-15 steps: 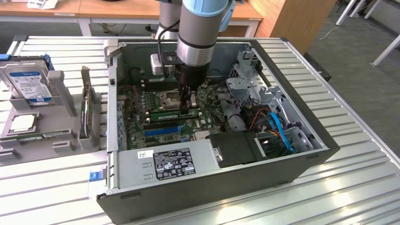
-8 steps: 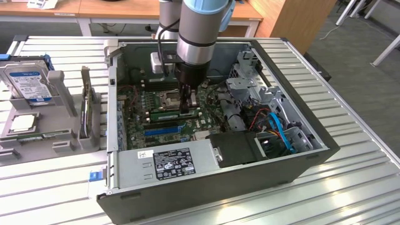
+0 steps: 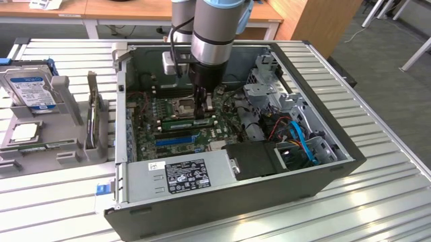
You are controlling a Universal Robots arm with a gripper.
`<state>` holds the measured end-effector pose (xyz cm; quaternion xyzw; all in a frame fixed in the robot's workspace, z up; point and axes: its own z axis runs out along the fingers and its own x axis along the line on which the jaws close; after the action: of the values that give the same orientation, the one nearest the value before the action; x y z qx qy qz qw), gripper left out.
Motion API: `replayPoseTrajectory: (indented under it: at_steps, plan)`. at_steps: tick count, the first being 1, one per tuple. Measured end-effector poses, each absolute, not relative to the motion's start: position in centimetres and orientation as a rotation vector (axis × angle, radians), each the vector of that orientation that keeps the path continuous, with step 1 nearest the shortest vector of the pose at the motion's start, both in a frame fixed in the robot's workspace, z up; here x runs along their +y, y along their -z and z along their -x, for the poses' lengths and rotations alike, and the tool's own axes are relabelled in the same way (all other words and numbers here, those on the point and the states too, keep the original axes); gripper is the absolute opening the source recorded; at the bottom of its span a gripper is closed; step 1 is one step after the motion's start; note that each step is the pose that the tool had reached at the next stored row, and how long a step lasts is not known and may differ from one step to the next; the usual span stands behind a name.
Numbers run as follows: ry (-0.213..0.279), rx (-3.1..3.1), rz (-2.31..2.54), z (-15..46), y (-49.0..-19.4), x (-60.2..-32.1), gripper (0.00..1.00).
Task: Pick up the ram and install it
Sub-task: 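Insert the ram into the slot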
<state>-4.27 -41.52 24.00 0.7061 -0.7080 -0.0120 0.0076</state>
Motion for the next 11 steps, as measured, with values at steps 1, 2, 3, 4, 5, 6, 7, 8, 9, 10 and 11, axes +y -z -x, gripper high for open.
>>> replayPoseTrajectory:
  at_steps: [1, 2, 3, 4, 5, 6, 7, 8, 9, 10, 11]
  plan:
    - [0.038, -2.214, -2.207, 4.3, -24.1, -41.5, 0.19]
    - [0.038, -2.214, -2.207, 4.3, -24.3, -41.5, 0.19]
    - [0.038, -2.214, -2.207, 4.3, -24.5, -41.5, 0.19]
    - [0.038, -2.213, -2.207, 4.2, -24.6, -41.5, 0.19]
    - [0.038, -2.214, -2.207, 4.2, -24.8, -41.5, 0.19]
    - [0.038, -2.214, -2.207, 4.2, -24.9, -41.5, 0.19]
    - [0.038, -2.214, -2.207, 4.2, -25.0, -41.5, 0.19]
    - [0.038, -2.214, -2.207, 4.2, -25.2, -41.5, 0.19]
    - [0.038, -2.214, -2.207, 4.2, -25.3, -41.5, 0.19]
    - [0.038, -2.214, -2.207, 4.2, -25.4, -41.5, 0.19]
    - [0.038, -2.214, -2.207, 4.2, -25.5, -41.5, 0.19]
